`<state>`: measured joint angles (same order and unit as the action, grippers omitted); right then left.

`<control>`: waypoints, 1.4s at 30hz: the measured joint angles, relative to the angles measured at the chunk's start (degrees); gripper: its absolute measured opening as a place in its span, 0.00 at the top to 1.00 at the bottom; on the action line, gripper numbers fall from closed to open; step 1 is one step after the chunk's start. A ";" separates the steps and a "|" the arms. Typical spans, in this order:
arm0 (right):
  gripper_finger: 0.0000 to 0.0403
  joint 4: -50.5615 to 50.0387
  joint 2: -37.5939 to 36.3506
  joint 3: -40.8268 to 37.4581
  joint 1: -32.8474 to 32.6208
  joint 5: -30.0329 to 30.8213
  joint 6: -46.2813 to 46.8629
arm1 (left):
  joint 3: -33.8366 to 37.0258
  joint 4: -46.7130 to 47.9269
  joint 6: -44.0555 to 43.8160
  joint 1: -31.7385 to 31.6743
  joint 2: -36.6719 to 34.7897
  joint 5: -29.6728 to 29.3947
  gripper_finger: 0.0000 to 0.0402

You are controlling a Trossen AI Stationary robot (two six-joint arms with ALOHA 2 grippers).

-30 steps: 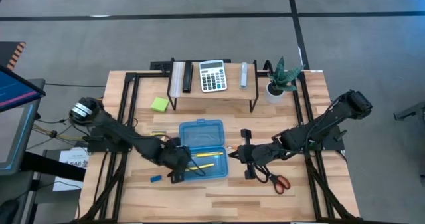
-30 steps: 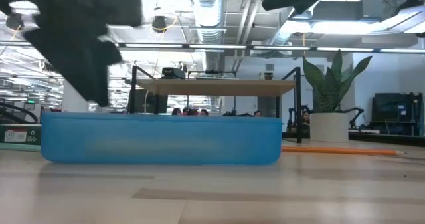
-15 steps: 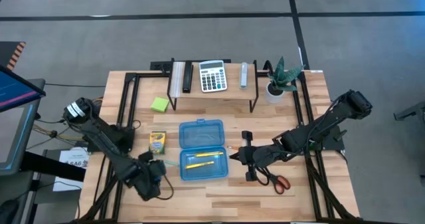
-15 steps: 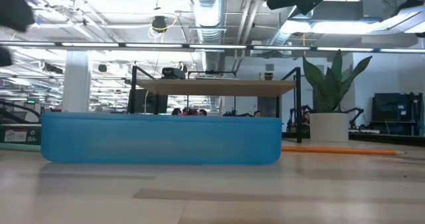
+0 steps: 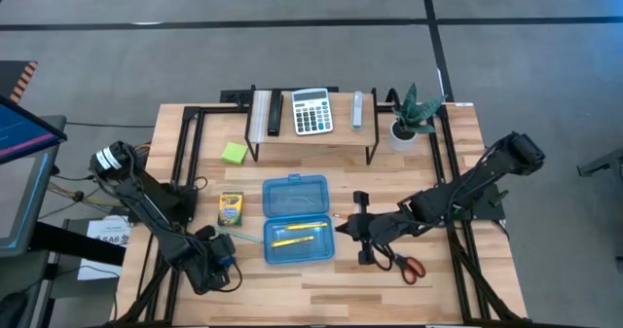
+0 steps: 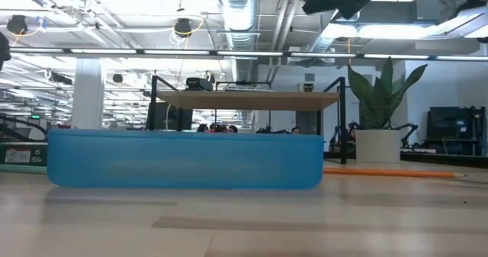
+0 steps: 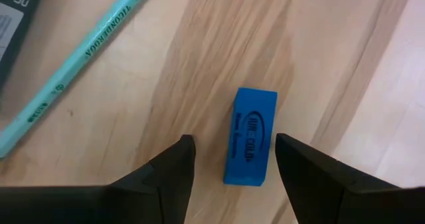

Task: Pack school essentials
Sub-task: Put the blue eraser into the blue supply box

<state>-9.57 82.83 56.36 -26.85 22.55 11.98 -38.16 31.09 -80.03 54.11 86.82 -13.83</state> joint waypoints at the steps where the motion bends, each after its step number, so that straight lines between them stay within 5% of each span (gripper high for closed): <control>1: 0.98 -0.32 0.04 0.00 0.00 0.00 -0.06 | 0.21 -0.25 -0.40 0.12 0.00 -0.19 0.50; 16: 0.98 0.54 4.78 -0.18 0.31 -0.13 0.07 | 0.60 -0.70 -2.43 0.15 0.25 1.03 0.64; 25: 0.98 2.20 6.59 0.09 0.31 -0.13 0.14 | -0.56 0.84 -1.56 0.13 -0.12 1.74 0.96; 42: 0.98 2.34 6.42 0.09 0.31 -0.11 -0.42 | -3.42 6.38 1.33 -0.18 -3.54 0.31 1.00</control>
<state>-7.22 89.25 56.45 -26.55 22.44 11.56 -41.58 37.48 -78.70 53.93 83.29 -13.52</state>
